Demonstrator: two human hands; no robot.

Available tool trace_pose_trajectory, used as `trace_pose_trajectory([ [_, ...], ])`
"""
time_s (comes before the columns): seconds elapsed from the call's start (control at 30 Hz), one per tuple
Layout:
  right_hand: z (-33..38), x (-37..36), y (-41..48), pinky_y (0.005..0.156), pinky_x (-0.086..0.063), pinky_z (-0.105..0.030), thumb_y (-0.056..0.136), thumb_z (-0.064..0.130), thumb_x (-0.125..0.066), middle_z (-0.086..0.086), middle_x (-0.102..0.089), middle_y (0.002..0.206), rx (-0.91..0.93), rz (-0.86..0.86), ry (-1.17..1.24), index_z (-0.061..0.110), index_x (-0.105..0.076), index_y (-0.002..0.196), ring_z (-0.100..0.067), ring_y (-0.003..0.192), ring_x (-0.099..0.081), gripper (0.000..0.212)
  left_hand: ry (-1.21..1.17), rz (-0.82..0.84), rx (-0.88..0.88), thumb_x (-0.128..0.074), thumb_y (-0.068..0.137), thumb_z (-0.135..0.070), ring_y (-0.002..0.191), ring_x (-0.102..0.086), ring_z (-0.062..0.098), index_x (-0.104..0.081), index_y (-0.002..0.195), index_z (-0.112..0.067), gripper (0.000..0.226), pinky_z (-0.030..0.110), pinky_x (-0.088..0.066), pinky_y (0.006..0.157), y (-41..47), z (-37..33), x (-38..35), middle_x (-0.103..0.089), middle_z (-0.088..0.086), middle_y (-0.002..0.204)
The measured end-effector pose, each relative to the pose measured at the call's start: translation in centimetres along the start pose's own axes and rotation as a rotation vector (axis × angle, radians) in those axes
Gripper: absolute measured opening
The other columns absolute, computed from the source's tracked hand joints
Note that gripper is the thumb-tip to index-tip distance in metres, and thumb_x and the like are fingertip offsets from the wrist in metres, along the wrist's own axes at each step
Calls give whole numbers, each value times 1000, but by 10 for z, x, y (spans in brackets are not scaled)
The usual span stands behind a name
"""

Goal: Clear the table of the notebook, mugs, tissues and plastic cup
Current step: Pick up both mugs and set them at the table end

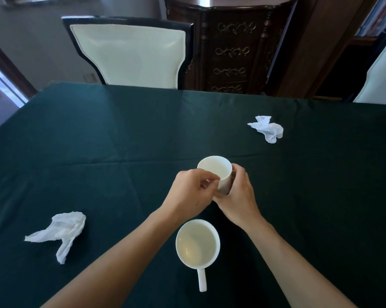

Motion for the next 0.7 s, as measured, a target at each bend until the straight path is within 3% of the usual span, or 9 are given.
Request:
trace_pose_trajectory([
  [0.2,-4,5,-6,79,-44,-12,61,49,-90,5,-51,132,21,0,51,26,-39,132,-13,117,-55,90,-34,23,-14,-63,97,-19,90,-73,5,-83,104,-20,21,26,-59,86,-8,3,-9,-81,-8,101],
  [0.4,-9,2,-10,77,-49,-9,65,42,-93,5,-54,133,49,13,67,36,-30,125,-14,115,-59,88,-62,31,-19,-64,97,-19,93,-73,3,-82,105,-22,20,28,-59,87,-12,11,-11,-80,-8,101],
  [0.47,-13,0,-12,84,-52,-17,64,44,-91,4,-55,136,42,25,89,34,-31,130,-15,118,-61,90,-79,11,-45,-65,96,-16,93,-72,4,-82,105,-20,19,26,-58,86,-12,11,-10,-78,-8,105],
  [0.57,-18,0,-19,106,-49,-34,69,39,-90,1,-47,150,-3,43,140,29,-24,152,-15,133,-52,108,-159,-94,-70,-70,93,-10,93,-72,2,-81,104,-20,19,16,-57,81,-15,15,2,-73,-12,112],
  [0.63,-20,8,-31,113,-43,-33,76,35,-88,0,-37,159,-42,2,186,32,-19,158,-14,141,-45,107,-213,-176,-51,-73,92,-11,95,-71,0,-81,103,-24,19,14,-57,79,-17,24,15,-73,-15,110],
  [0.7,-21,21,-49,112,-44,-30,82,37,-83,8,-36,159,-66,-69,237,35,-28,156,-7,140,-45,93,-253,-211,17,-77,91,-18,100,-69,0,-78,105,-30,19,14,-58,79,-17,40,26,-73,-17,111],
])
Point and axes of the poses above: each hand's wrist, its own y-axis towards the middle knuckle, its own x-axis out of the back of the hand, z = x × y, the point moved 7 cm from there along y, towards the middle knuckle
